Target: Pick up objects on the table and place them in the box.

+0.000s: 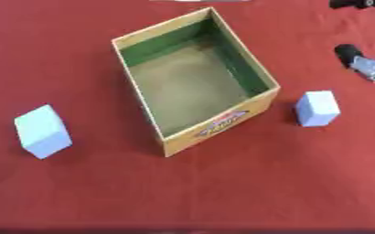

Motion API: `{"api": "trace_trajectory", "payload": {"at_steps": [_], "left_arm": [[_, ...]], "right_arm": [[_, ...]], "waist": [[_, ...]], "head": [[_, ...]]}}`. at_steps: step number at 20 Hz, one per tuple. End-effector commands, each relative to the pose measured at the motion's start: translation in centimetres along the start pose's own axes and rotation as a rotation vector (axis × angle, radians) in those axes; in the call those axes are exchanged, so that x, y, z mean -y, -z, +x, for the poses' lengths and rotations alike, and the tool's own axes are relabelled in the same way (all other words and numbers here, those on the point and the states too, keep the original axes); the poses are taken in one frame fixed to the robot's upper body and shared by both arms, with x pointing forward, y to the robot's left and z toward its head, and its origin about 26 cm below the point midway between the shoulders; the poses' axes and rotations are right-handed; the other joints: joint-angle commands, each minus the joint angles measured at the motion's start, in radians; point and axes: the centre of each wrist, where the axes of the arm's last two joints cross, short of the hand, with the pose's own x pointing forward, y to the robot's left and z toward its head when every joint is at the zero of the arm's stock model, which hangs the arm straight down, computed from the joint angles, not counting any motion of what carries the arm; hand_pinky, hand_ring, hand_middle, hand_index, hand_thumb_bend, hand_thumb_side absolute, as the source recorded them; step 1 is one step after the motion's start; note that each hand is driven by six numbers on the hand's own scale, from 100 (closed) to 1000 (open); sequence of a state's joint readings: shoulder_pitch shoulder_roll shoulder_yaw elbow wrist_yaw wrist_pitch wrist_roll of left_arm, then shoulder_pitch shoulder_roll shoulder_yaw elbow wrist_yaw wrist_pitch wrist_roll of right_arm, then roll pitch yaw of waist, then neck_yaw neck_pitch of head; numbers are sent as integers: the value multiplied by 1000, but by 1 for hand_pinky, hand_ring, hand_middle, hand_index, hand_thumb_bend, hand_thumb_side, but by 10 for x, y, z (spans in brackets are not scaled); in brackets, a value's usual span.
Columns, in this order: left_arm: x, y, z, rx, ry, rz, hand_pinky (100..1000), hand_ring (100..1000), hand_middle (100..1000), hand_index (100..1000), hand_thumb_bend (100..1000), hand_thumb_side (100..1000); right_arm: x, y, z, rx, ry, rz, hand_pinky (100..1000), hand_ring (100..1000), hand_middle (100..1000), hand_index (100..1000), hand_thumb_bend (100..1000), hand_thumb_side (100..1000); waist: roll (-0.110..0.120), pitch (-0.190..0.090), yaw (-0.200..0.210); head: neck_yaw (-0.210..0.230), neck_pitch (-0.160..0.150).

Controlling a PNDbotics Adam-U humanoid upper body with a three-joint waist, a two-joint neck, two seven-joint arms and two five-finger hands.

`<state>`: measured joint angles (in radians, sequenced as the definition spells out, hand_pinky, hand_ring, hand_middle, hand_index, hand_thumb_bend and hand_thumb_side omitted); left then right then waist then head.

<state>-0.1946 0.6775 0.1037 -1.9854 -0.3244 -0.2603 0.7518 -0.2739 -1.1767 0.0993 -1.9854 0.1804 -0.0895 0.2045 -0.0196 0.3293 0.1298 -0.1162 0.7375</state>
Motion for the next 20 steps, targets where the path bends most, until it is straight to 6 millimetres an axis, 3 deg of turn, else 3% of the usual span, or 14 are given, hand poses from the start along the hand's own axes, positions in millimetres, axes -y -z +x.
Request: {"api": "trace_trajectory", "payload": {"at_steps": [1,4,9,15,17,18,20], "left_arm": [[-5,11,3,46,13,-7,803,783,723,819,492,752],[-5,12,3,47,9,-7,803,782,724,819,492,752],[-4,13,4,48,2,-10,803,782,725,819,492,752],[-3,13,4,46,-2,-14,803,782,725,819,491,752],[-3,13,4,44,-4,-16,803,782,725,818,490,752],[-3,13,4,43,-5,-16,803,782,725,817,490,752],[-2,12,4,39,-7,-17,803,781,724,817,490,752]], "right_arm": [[11,0,4,15,-19,61,868,898,866,923,183,569],[6,0,4,11,17,123,872,896,854,917,219,418],[1,0,4,-20,60,211,882,900,847,917,255,294],[-7,0,5,-85,79,282,899,910,824,921,297,322],[-10,0,5,-108,82,290,902,915,828,925,262,255],[-11,0,5,-117,85,292,902,915,828,926,213,316],[-13,0,6,-134,93,289,902,917,832,927,193,329]], "waist": [[-13,-19,2],[-14,-18,3],[-15,-18,4],[-16,-19,6],[-17,-19,6],[-17,-18,6],[-17,-17,7]], "head": [[-3,-3],[-3,-2],[-6,-2],[-10,-1],[-10,-1],[-12,-1],[-15,1]]}}
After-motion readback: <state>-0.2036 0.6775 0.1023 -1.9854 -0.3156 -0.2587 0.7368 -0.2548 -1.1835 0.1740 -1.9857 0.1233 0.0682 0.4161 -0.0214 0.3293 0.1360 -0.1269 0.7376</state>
